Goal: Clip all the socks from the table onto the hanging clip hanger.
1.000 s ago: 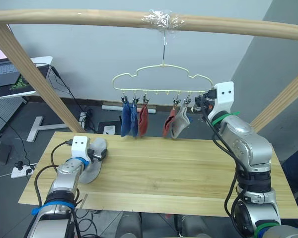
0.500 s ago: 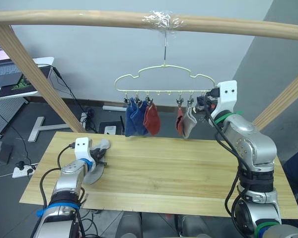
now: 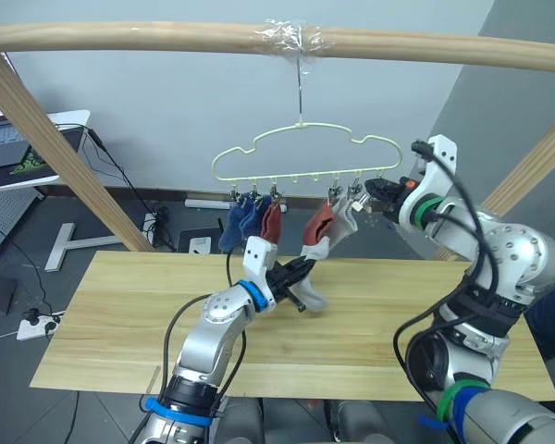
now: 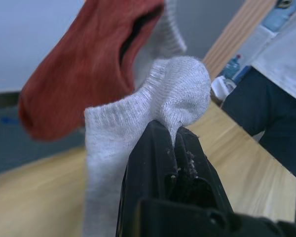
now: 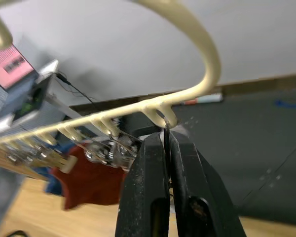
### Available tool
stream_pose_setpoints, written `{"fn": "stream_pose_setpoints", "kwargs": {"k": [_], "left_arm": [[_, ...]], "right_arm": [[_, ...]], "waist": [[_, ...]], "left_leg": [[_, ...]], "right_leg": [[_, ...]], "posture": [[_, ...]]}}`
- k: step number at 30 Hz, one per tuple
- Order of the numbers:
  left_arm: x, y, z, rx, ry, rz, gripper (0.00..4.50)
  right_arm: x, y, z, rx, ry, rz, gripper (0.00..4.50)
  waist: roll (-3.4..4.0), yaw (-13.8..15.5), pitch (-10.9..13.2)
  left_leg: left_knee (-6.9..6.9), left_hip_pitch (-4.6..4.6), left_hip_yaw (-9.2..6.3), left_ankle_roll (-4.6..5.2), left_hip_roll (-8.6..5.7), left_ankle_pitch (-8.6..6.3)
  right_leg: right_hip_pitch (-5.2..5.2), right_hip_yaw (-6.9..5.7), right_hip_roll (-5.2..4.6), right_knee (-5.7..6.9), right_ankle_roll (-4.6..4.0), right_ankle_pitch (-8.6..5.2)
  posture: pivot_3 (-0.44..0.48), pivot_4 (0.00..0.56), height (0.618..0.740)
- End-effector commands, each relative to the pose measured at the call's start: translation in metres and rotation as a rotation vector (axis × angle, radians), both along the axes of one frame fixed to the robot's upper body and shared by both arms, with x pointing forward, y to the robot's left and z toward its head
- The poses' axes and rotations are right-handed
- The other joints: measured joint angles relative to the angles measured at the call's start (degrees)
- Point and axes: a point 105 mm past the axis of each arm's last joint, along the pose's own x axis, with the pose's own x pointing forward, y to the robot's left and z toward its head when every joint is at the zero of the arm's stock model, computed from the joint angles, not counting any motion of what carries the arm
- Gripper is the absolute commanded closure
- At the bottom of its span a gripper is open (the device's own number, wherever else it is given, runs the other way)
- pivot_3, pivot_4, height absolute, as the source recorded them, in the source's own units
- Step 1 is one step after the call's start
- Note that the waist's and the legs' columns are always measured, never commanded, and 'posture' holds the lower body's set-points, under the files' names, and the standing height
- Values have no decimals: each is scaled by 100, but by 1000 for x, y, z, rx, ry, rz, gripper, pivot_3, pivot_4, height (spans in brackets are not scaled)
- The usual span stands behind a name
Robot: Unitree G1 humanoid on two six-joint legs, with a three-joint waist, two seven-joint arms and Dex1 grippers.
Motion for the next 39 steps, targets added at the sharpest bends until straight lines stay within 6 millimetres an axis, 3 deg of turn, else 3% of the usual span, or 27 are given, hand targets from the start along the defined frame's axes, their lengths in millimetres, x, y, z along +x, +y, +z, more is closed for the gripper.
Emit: {"fn": "stream_pose_setpoints", "kwargs": {"k": [1,12,20,26,27,28,33,38,39], "left_arm": [[4,-28,39,-47,-141,-66,4472],[23,-49,52,-12,-241,-85,4472],[31,-41,64,-53,-290,-20,4472],[29,-39,62,-37,-289,-30,4472],[28,-40,62,-38,-289,-33,4500],[28,-40,62,-39,-289,-36,4500],[24,-47,68,-55,-284,-74,4500],[18,-58,67,-78,-235,-124,4500],[18,-57,67,-83,-225,-128,4500]], "right_arm": [[-2,-7,3,43,8,-41,4500],[-6,-2,2,118,9,-63,4500],[-9,-2,1,121,17,-63,4500],[-9,-5,5,128,14,-58,4500],[-9,-5,6,130,8,-51,3961],[-8,-5,7,131,5,-46,3722],[-10,-21,21,86,-48,-43,1718],[-17,-33,33,49,-106,-27,48],[-18,-32,35,39,-114,-22,19]], "waist": [[0,23,0],[8,-29,-7],[8,-83,-7],[8,-133,-7],[8,-139,-7],[8,-148,-7],[9,-167,-7],[9,-179,-7],[9,-181,-7]], "left_leg": [[2,-3,-2,0,-2,0],[-3,-6,-2,1,-5,0],[-2,-8,-3,1,-5,0],[-1,-8,-3,1,-5,0],[-1,-9,-3,1,-5,0],[-1,-9,-3,1,-5,0],[-3,-9,-3,1,-5,0],[-3,-8,-2,2,-5,0],[-3,-9,-2,2,-5,0]], "right_leg": [[1,-4,-2,-1,0,0],[0,-3,-3,-6,2,0],[0,-3,-3,-6,1,0],[0,-3,-3,-5,2,0],[0,-3,-3,-5,2,0],[0,-3,-3,-5,2,0],[0,-2,-3,-6,2,0],[-1,-1,-3,-5,2,0],[-1,0,-3,-5,2,0]], "posture": [[45,144,740],[29,132,740],[21,133,740],[25,132,740],[25,132,740],[28,130,740],[24,129,740],[8,123,740],[-4,120,740]]}}
